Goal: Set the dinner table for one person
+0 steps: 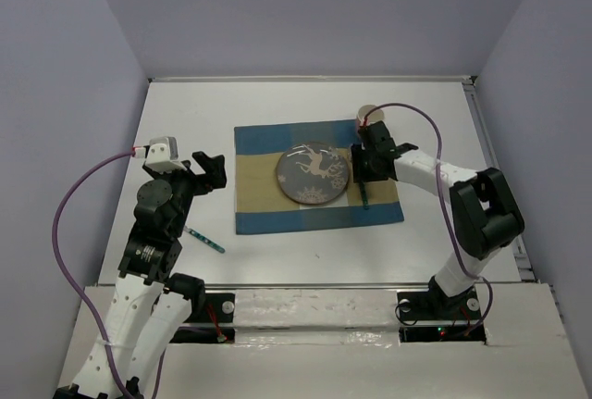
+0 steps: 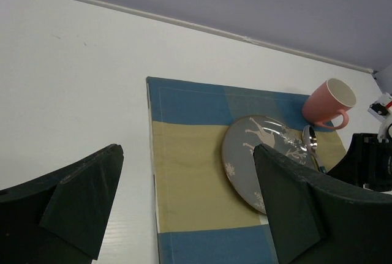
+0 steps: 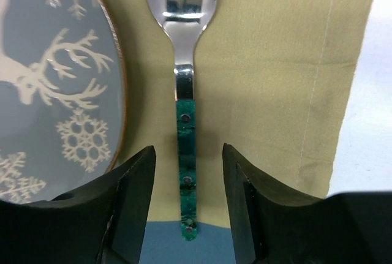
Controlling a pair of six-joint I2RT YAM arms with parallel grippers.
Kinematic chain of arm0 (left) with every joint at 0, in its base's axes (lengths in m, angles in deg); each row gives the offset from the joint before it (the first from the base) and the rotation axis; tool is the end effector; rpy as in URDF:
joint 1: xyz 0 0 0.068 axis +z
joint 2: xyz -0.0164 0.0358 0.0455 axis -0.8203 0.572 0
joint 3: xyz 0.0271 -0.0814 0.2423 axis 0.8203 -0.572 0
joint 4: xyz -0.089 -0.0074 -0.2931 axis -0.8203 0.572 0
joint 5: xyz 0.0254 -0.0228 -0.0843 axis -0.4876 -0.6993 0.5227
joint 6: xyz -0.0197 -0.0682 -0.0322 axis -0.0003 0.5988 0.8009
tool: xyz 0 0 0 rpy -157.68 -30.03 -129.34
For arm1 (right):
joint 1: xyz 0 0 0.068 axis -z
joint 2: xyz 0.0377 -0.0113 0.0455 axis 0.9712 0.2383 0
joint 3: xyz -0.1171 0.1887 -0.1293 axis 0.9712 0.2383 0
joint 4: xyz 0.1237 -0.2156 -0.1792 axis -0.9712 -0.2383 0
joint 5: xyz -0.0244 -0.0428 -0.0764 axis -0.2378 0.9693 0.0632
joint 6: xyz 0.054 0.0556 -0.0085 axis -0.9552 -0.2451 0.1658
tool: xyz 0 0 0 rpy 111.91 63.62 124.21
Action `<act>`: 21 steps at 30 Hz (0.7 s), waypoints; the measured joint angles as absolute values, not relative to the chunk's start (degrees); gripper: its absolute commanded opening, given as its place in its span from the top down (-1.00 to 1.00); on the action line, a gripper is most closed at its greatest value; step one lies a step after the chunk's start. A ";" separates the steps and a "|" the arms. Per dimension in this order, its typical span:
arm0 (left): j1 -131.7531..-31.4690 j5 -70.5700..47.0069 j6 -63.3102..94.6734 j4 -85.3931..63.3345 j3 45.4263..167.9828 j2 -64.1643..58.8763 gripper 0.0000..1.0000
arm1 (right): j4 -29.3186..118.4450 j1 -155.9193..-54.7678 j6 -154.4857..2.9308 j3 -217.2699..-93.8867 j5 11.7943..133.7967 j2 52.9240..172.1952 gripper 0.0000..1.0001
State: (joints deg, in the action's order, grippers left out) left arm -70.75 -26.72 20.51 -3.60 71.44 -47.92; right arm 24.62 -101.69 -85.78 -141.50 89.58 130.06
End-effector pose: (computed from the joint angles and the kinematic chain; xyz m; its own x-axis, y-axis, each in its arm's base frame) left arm 0.2230 -0.0543 0.3355 -0.0207 -0.2855 -0.9581 0.1563 0.9456 -0.2852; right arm 0.3670 0.1632 0.1121 -0.8299 -0.0790 -0.5522 -0.1125 0.9933 0.0269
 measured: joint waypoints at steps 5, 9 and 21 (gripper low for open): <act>-70.71 -26.74 20.51 -3.63 71.44 -47.92 -0.98 | 24.82 -102.50 -86.11 -140.83 87.81 123.49 -0.08; -70.36 -26.76 20.68 -3.80 71.44 -47.92 -0.98 | 28.10 -109.58 -86.66 -139.80 84.97 115.14 -0.09; -70.09 -33.76 22.01 -1.05 82.54 -53.76 -0.98 | 47.42 -140.66 -81.72 -154.47 76.58 139.92 -0.12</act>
